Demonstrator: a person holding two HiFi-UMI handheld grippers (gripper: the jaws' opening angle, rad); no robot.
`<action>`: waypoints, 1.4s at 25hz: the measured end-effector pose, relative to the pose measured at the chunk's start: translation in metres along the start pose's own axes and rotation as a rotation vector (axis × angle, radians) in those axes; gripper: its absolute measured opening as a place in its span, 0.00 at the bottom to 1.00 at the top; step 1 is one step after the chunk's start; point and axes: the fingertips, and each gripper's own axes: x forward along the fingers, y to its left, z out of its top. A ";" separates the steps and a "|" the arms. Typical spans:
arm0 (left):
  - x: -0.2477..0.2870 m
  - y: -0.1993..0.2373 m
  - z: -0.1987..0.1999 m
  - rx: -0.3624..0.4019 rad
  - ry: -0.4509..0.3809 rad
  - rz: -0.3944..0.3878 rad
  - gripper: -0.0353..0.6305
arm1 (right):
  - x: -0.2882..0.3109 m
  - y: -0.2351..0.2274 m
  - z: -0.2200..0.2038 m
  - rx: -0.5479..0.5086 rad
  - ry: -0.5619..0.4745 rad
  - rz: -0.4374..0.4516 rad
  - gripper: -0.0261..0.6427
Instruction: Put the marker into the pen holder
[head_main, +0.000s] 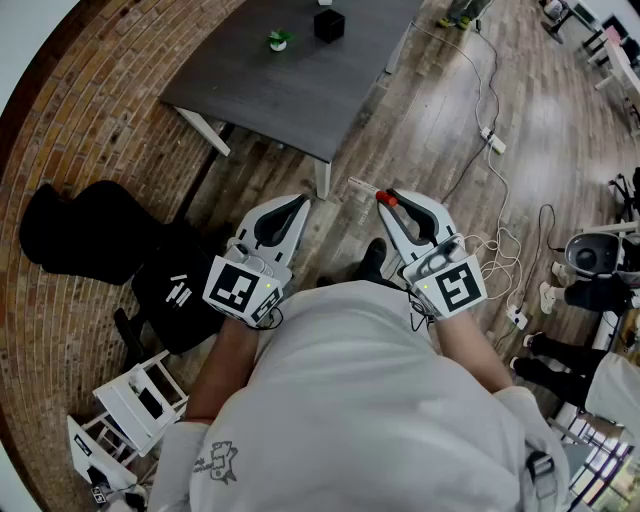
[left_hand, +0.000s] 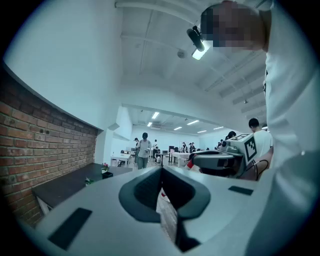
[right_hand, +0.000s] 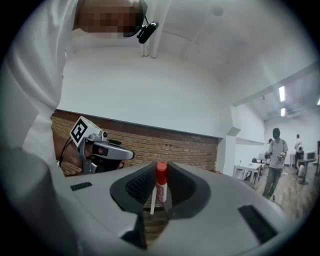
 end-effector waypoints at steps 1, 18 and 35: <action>0.002 0.002 0.000 -0.002 0.001 0.001 0.07 | 0.001 -0.002 0.000 0.002 -0.004 0.000 0.14; 0.077 0.012 -0.009 -0.034 0.025 0.006 0.07 | 0.010 -0.072 -0.019 0.053 0.007 -0.007 0.14; 0.223 0.004 -0.010 -0.028 0.046 0.019 0.07 | -0.002 -0.213 -0.044 0.086 -0.004 0.027 0.14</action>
